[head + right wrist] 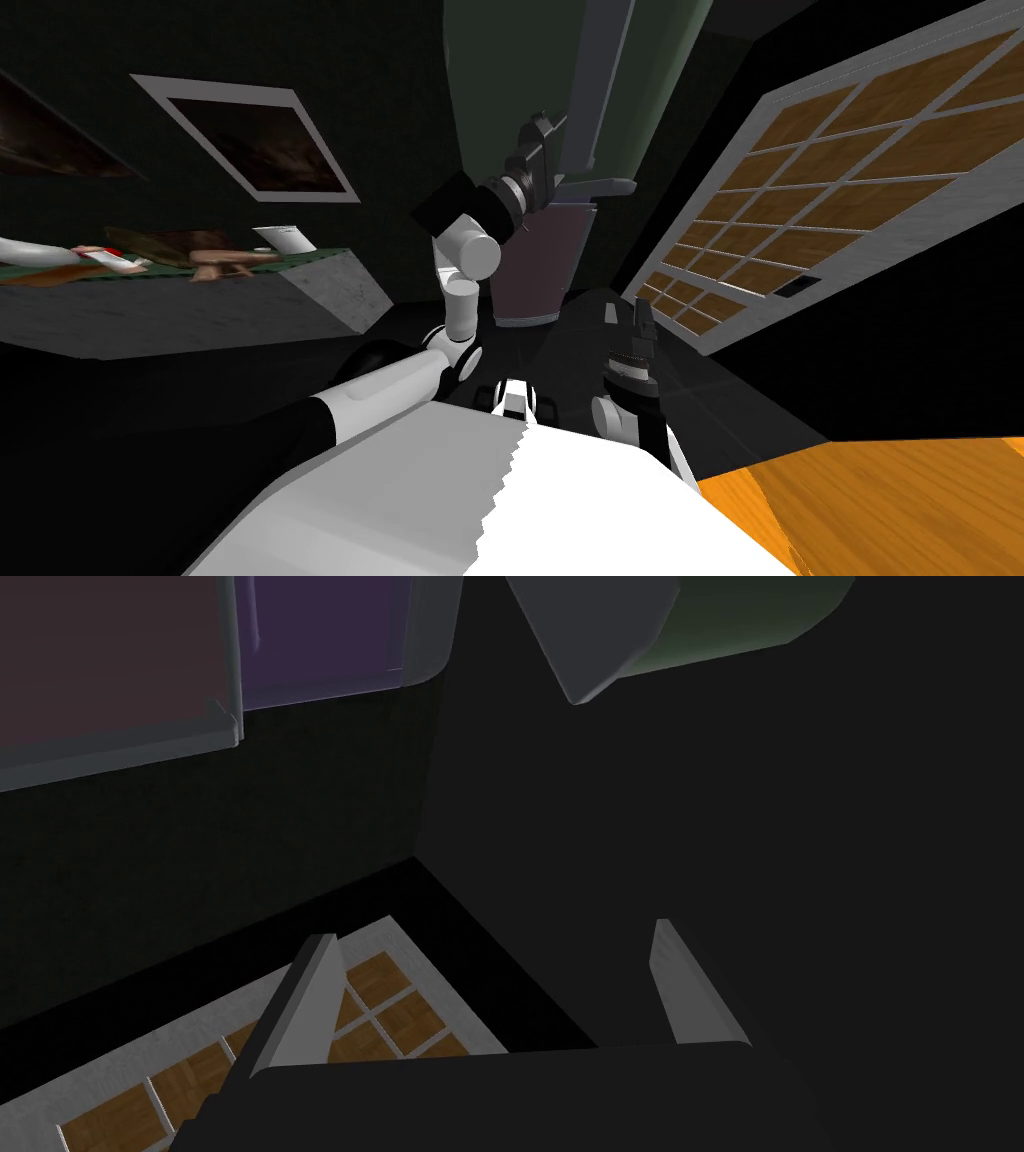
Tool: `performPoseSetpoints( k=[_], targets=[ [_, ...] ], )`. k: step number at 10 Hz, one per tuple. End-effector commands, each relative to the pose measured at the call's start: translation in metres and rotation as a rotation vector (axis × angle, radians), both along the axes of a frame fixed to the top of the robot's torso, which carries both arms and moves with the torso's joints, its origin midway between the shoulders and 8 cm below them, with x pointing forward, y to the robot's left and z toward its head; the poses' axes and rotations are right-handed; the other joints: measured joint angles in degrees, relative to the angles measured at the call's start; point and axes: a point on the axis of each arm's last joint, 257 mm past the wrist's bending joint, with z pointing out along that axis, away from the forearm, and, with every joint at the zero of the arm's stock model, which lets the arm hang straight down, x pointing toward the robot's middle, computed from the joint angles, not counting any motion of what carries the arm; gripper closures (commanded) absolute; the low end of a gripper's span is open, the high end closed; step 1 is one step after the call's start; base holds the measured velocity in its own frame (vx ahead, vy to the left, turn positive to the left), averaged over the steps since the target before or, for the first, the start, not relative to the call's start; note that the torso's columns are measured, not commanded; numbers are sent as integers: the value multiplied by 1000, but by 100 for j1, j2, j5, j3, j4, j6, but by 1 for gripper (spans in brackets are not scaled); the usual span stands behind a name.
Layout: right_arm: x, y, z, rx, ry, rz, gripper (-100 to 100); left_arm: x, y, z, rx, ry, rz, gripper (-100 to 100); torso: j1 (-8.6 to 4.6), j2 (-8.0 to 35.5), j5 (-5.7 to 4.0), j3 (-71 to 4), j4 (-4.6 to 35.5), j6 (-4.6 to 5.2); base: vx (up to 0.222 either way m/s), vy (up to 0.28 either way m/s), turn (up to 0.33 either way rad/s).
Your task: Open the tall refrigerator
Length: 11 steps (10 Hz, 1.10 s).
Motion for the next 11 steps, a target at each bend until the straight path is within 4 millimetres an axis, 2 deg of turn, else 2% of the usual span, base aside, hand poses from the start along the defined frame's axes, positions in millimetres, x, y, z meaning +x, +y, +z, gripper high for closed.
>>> performPoseSetpoints(
  k=[1,2,3,6,7,11],
  targets=[
    [0,0,0,0,0,0,0,7,1,8,-22,-31,9,100,32,11,0,11,-11,12,-108,203,-137],
    [0,0,0,0,0,0,0,7,1,8,-23,-32,9,100,46,32,12,28,5,1,-57,106,-21],
    [0,0,0,0,0,0,0,22,-2,0,6,-4,30,-100,24,31,9,26,11,-3,-59,47,-254],
    [0,0,0,0,0,0,0,59,25,15,20,-9,139,-100,-80,63,-54,75,-21,45,-99,58,-381],
    [0,0,0,0,0,0,0,60,25,14,21,-4,139,-100,-82,60,-57,70,-22,49,-77,42,-106],
    [0,0,0,0,0,0,0,103,68,38,28,-6,278,-100,-72,73,-54,81,-6,48,-91,39,-334]
  ],
)
